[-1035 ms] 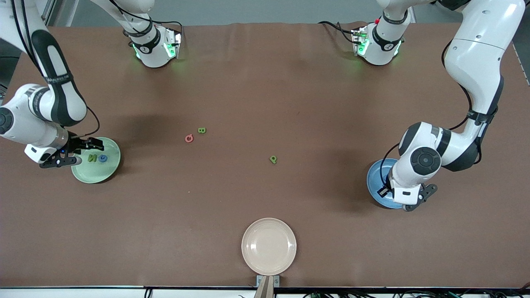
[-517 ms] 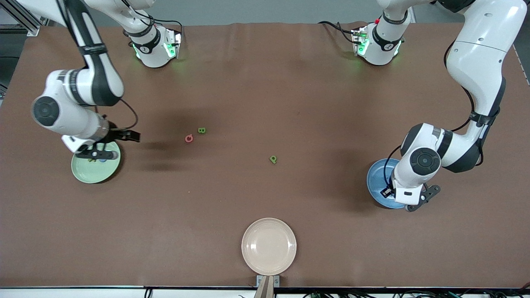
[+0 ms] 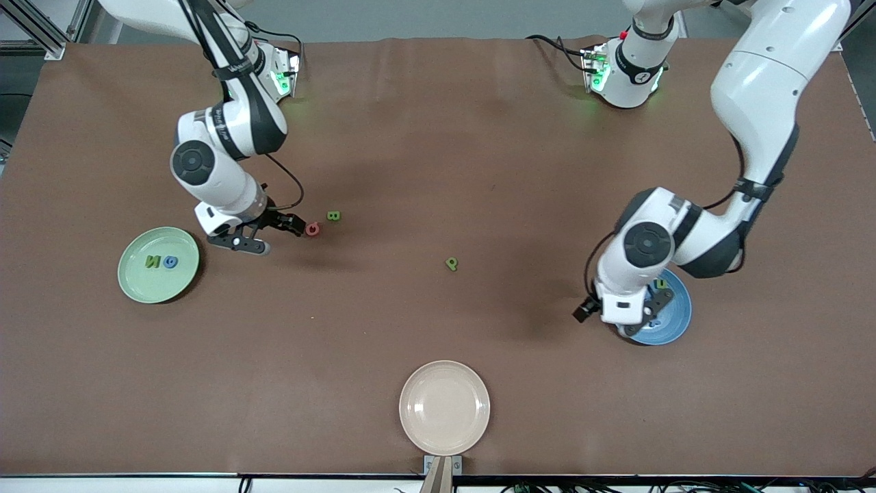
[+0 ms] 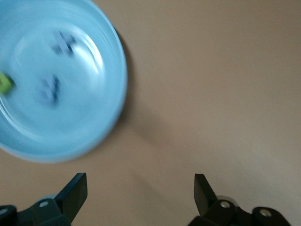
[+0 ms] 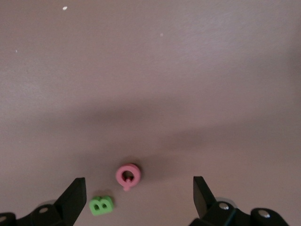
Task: Sort upper and lower case letters into plates
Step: 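Reach the right gripper to the Q while the left gripper reaches the d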
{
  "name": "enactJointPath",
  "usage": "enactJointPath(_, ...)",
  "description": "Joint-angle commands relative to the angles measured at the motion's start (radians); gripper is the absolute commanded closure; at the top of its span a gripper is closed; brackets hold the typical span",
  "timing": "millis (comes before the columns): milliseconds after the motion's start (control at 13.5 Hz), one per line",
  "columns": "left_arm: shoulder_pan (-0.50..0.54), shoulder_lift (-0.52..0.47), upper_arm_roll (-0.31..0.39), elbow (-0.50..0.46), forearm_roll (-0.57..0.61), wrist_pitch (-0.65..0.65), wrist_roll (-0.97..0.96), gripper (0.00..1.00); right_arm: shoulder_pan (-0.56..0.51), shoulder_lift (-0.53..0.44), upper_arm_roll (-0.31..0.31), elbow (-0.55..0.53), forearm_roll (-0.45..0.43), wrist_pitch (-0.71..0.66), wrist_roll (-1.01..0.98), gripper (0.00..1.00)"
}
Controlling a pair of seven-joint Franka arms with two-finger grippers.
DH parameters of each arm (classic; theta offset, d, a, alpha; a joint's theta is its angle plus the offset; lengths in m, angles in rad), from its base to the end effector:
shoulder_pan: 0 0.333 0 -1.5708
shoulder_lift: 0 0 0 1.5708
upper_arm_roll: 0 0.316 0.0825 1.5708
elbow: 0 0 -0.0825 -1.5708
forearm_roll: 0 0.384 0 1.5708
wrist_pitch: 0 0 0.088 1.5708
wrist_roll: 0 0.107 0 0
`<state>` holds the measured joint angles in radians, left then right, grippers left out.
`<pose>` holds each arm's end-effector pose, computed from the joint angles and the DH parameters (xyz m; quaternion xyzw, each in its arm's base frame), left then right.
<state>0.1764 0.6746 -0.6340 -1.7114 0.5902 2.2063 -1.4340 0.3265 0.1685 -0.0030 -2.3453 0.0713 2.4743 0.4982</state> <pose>0.6251 -0.2362 0.2545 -0.9357 -0.3501 -0.0320 0.0288 0.4839 0.1620 0.2580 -0.9929 0.1155 0.0266 0.0116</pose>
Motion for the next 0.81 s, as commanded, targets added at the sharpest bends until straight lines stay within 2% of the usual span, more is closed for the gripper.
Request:
enactJointPath(0,-0.069,-0.006,-0.003,-0.001,0.01,-0.017,-0.124,0.0,0.025,0.058,-0.011,-0.038,0.021,0.11,0.043,0.0)
enactJointPath(296,-0.13,0.013,-0.003,0.021,0.007,-0.016,-0.201,0.0,0.086,0.126,-0.012,-0.039,0.025,0.164,0.134,0.01)
enactJointPath(517,-0.195,0.051,-0.003,0.071,0.002,-0.016,-0.288,0.01,0.088,0.151,-0.012,-0.038,0.025,0.172,0.134,0.09)
enactJointPath(739,-0.285,0.106,0.0,0.124,-0.003,-0.016,-0.399,0.02,0.089,0.157,-0.012,-0.045,0.027,0.17,0.134,0.21)
